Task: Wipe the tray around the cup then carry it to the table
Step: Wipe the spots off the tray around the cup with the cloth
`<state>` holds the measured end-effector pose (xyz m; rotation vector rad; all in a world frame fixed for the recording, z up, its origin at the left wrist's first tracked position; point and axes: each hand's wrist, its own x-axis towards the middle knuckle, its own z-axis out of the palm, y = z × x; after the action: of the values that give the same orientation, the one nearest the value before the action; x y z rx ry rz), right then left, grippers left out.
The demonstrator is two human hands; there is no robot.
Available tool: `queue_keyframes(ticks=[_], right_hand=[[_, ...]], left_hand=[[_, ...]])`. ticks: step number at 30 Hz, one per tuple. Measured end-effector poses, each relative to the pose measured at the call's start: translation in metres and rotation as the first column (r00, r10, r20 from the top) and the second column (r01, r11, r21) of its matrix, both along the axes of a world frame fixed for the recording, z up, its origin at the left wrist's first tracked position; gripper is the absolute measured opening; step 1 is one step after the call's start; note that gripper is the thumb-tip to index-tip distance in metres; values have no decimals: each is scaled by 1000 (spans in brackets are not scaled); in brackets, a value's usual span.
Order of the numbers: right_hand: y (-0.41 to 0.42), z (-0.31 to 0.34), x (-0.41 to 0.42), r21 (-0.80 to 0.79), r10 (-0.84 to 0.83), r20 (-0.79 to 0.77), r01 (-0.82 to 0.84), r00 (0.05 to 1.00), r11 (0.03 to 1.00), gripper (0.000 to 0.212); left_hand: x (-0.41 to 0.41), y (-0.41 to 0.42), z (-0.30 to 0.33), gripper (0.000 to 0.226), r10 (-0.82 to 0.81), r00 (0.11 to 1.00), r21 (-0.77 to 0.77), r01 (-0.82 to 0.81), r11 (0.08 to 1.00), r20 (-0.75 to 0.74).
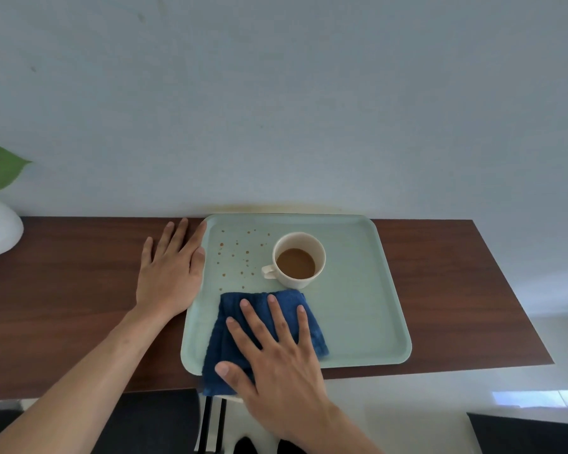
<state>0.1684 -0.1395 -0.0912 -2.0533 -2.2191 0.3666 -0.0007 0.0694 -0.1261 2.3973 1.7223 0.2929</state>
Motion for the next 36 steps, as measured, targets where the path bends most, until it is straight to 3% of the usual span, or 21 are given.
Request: queue_keyframes(ticks=[19,36], right_hand=[[-60,14,146,-51,-210,122,218,970,975,62],[-16,0,24,-21,-39,67,41,997,999,69]], left_hand=[[1,1,-4,58,12,1000,5,-12,1000,9],[1,1,-4,59,10,1000,2,-10,1000,-7]])
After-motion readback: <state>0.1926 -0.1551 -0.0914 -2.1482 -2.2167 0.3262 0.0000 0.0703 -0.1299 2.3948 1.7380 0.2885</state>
